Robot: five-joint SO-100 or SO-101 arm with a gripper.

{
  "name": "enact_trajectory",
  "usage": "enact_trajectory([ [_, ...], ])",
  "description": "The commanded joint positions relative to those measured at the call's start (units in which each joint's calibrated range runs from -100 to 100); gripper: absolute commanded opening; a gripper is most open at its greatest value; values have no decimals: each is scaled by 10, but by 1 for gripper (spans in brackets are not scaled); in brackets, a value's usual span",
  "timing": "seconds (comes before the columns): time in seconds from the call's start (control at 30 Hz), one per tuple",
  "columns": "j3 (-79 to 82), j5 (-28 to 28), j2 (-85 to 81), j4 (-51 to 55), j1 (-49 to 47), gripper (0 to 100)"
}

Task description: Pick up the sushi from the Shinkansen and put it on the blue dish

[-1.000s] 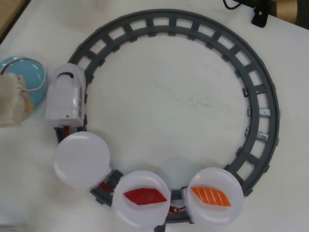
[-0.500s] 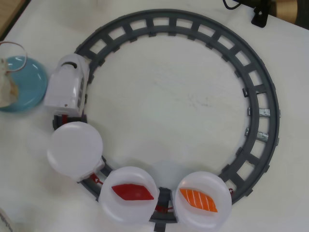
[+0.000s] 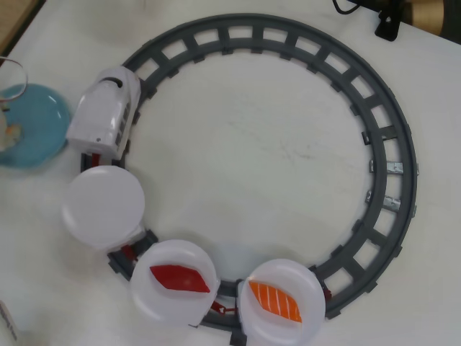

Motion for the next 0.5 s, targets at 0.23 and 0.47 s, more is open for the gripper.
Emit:
enact_trajectory([
  [0.23, -55, -6, -17, 14, 8, 38],
  [0.47, -241, -6, -17, 141, 28, 39],
])
